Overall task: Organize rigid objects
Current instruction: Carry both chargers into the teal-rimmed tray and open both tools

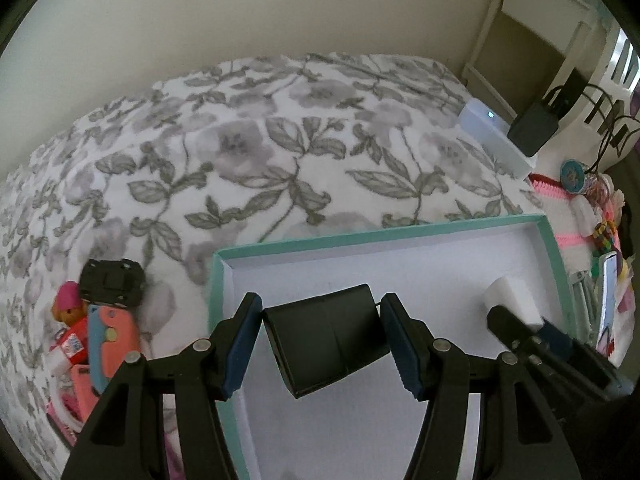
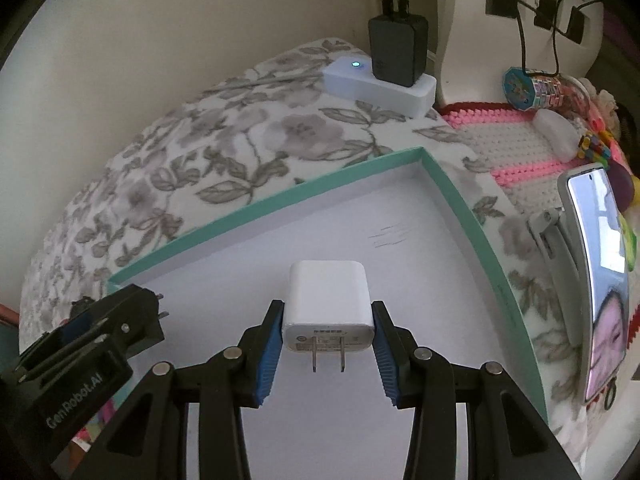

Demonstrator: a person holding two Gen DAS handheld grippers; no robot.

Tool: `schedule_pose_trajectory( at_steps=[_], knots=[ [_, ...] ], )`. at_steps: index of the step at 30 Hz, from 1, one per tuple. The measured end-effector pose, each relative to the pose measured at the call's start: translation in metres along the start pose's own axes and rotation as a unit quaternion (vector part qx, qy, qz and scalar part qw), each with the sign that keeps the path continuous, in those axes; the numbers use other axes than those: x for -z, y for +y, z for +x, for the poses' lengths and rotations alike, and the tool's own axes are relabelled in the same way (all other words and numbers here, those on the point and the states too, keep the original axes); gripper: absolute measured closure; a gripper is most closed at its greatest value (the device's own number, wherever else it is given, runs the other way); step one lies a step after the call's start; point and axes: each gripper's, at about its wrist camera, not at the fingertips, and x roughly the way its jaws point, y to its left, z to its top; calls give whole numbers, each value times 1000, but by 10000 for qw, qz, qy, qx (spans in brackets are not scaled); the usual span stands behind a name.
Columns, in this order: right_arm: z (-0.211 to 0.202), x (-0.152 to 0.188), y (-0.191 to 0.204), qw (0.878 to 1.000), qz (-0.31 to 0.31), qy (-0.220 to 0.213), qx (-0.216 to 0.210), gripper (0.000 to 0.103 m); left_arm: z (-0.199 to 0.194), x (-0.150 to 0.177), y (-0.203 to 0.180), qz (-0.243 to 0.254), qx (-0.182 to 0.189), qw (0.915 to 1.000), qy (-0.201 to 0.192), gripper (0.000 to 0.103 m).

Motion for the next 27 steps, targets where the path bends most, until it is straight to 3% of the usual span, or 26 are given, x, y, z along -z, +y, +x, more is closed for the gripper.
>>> schedule_pose_trajectory(
  at_steps=[18, 22, 27],
  knots=[
    [8, 1, 6, 9994, -195, 164, 230, 58, 12, 2, 9, -82, 5, 9999, 150, 39],
    [8, 3, 7, 9991, -232, 195, 290, 58, 4, 0, 10, -93, 52, 9999, 84, 33],
    [-1, 3, 8, 9991, -276, 96, 297, 50, -9, -2, 13, -105, 18, 9999, 2, 32]
  ],
)
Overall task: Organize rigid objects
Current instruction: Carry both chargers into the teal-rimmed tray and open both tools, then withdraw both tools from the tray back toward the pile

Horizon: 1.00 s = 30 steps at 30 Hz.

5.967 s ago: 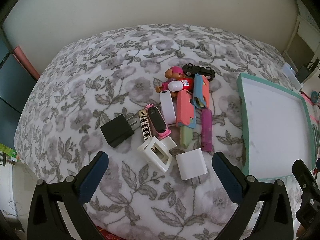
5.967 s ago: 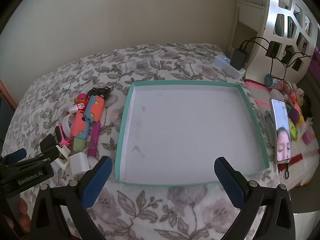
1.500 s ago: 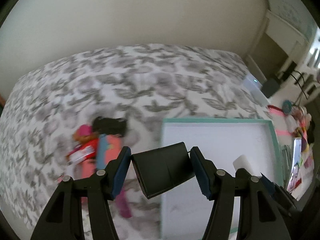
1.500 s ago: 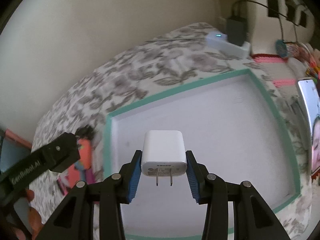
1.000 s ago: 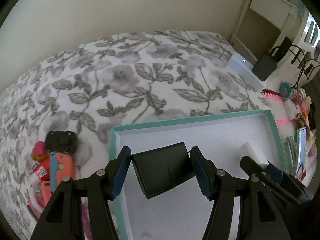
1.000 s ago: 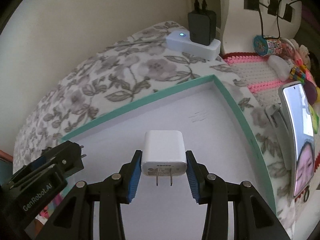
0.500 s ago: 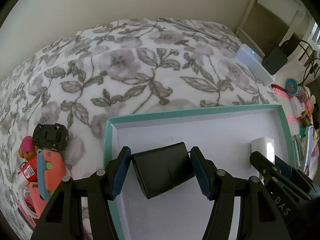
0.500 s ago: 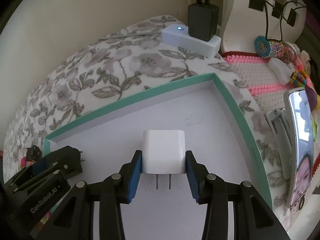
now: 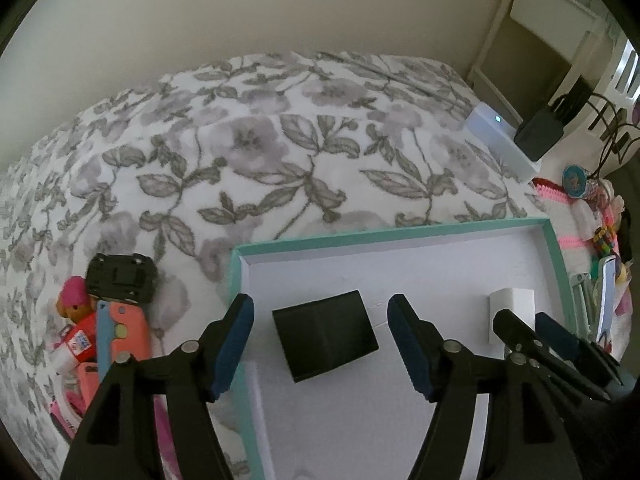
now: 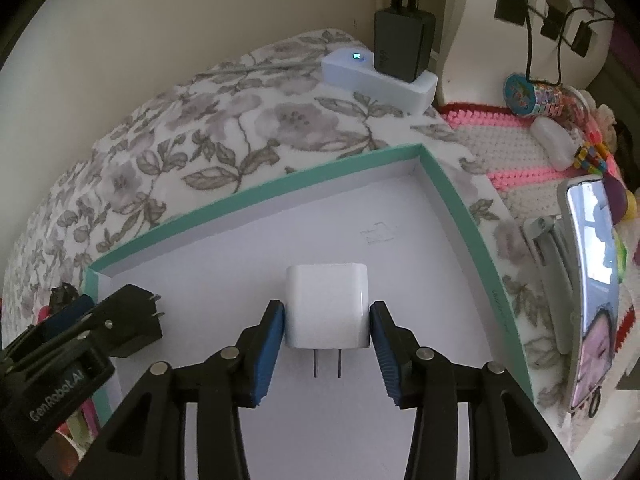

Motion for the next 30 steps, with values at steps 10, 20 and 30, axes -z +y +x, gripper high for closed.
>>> schedule_pose_trajectory(
  at_steps=[10, 20, 30],
  knots=[
    [-19, 6, 3, 9998, 30, -204, -16, 43, -32, -2, 21, -140, -139, 9994, -282, 18],
    [-35, 20, 18, 9985, -236, -489, -38, 17, -55, 12, 56, -577, -235, 9963, -591, 5],
    [-52, 34, 21, 9976, -187, -656, -149, 0, -76, 39, 89, -994, -341, 9913, -794, 5]
  ],
)
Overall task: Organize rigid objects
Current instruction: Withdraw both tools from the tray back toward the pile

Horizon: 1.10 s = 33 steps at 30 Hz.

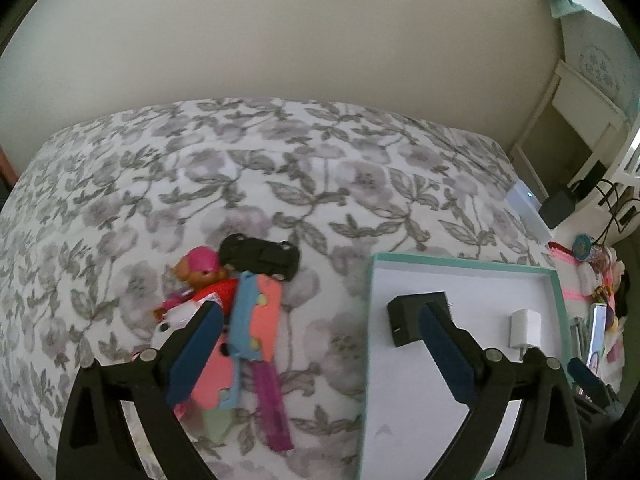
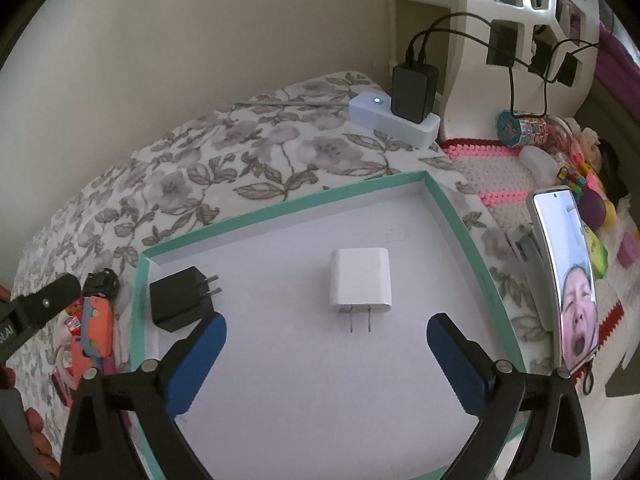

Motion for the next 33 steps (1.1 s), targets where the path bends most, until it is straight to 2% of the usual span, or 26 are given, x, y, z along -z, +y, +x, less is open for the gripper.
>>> schedule_pose_trajectory(
  at_steps=[12, 18, 22, 28, 33],
  knots=[
    [-32, 11, 15, 9984, -203, -492, -176, 0, -39, 19, 45, -419, -260, 9965, -681, 5],
    [-40, 20, 31, 9975, -346, -490, -381, 0, -53, 28, 72, -516, -395, 9959, -625, 5],
    [-47, 23, 42, 9948, -371, -586, -745, 0, -63, 32, 90, -626, -515, 9947, -626, 5],
    [-62, 29, 82, 9850, -928, -876, -1160, 0, -77, 35, 120, -807, -900, 9903, -688, 5],
    [-66, 38, 119, 9759, -1309, -837, -1531, 0, -77, 36, 152, -1120, -1168, 9856, -486, 5]
  ],
)
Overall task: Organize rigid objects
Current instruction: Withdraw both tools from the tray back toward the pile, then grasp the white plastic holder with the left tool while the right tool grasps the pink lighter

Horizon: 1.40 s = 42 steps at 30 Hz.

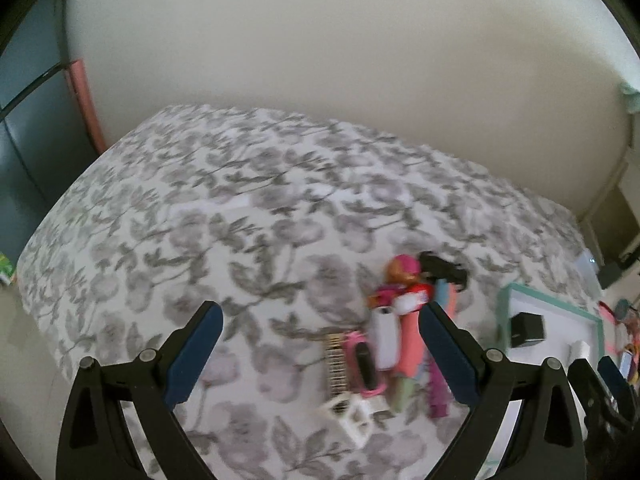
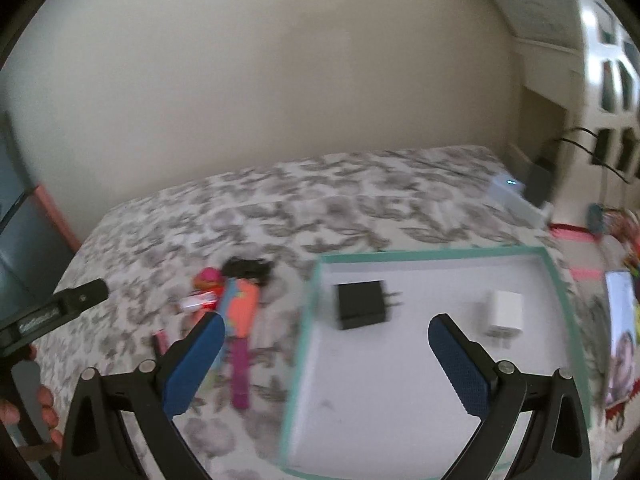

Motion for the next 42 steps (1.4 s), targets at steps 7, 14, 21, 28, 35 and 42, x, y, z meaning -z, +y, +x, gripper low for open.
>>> schedule_pose_trajectory(
  at_steps=[7, 14, 21, 28, 35, 42],
  knots=[
    [24, 8, 44, 9978, -294, 412, -421, 1, 16, 5, 29, -373, -142, 9981, 459, 5],
    [53, 20, 59, 9939, -439, 891, -475, 22, 39, 18, 36, -542, -77, 9928, 1065, 5],
    [80, 35, 66, 9879, -610, 1368, -412, 43, 58, 35, 22, -448, 124, 9857, 1620, 5],
    [102, 45, 73, 9825, -735, 1673, -375, 55, 72, 49, 11, -296, 227, 9786, 2026, 16],
    [118, 51, 77, 9789, -820, 1850, -281, 61, 76, 57, 3, -124, 379, 9743, 2215, 32],
    [127, 50, 78, 9795, -854, 1816, -197, 68, 80, 63, -6, 45, 463, 9711, 2340, 38]
  ],
)
